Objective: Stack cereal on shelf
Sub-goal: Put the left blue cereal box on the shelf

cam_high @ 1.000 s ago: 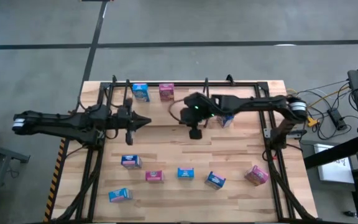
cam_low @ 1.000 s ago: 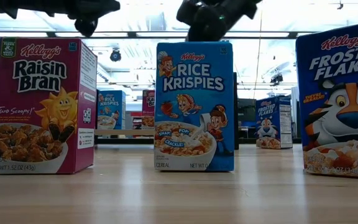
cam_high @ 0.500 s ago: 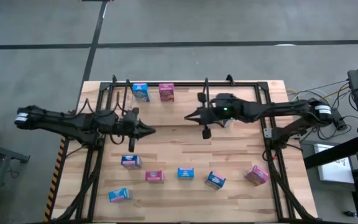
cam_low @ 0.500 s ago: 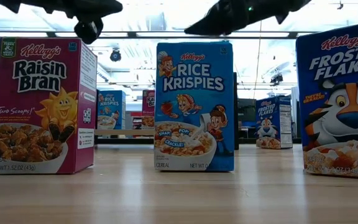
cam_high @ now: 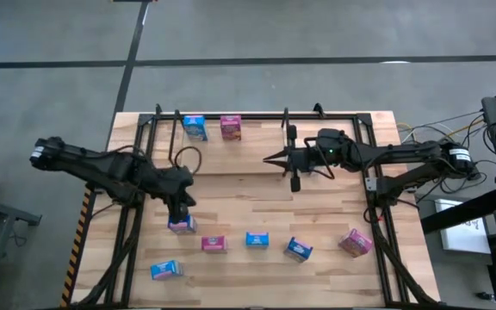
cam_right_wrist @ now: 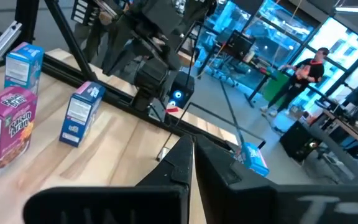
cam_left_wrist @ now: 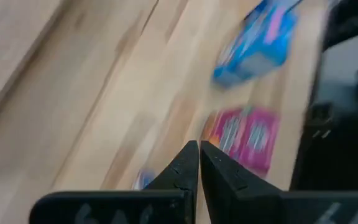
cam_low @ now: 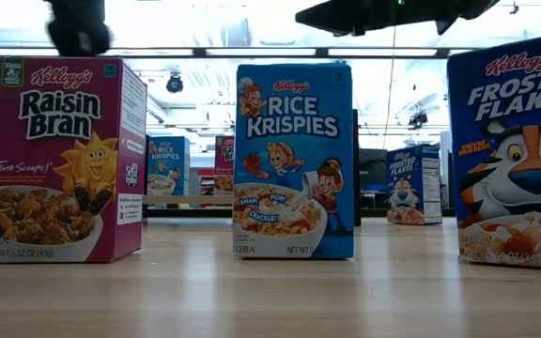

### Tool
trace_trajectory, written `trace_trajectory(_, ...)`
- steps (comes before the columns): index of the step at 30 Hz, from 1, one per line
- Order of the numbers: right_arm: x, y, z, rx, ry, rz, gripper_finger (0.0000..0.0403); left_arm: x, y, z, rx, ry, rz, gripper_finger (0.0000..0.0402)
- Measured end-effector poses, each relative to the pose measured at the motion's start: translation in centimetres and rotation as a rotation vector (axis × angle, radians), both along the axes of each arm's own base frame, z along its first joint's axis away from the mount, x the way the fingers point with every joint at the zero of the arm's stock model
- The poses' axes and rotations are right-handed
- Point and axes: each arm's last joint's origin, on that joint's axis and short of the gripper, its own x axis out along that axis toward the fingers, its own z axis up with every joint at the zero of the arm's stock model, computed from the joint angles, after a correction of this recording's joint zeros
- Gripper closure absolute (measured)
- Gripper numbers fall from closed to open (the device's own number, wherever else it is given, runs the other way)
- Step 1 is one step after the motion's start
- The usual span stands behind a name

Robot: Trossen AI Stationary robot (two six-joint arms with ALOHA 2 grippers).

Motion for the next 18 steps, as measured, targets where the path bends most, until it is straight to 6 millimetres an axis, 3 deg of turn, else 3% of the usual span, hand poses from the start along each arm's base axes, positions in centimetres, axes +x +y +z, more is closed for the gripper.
trace_trajectory(4,0.0,0.0,0.0,-0.01,0.001,0.001,0.0394,0.4,-0.9,0.3,0.01,0.172,0.023,0.0398)
trace_trajectory(8,0.0,0.0,-0.1,-0.012,0.003,0.001,0.0394,1.7,-2.3,-0.5,0.024,0.252,-0.004,0.0367)
trace_trajectory(18,0.0,0.0,-0.1,-0.012,0.013,0.001,0.0394,3.0,-5.0,-3.6,0.101,0.569,-0.044,0.0196)
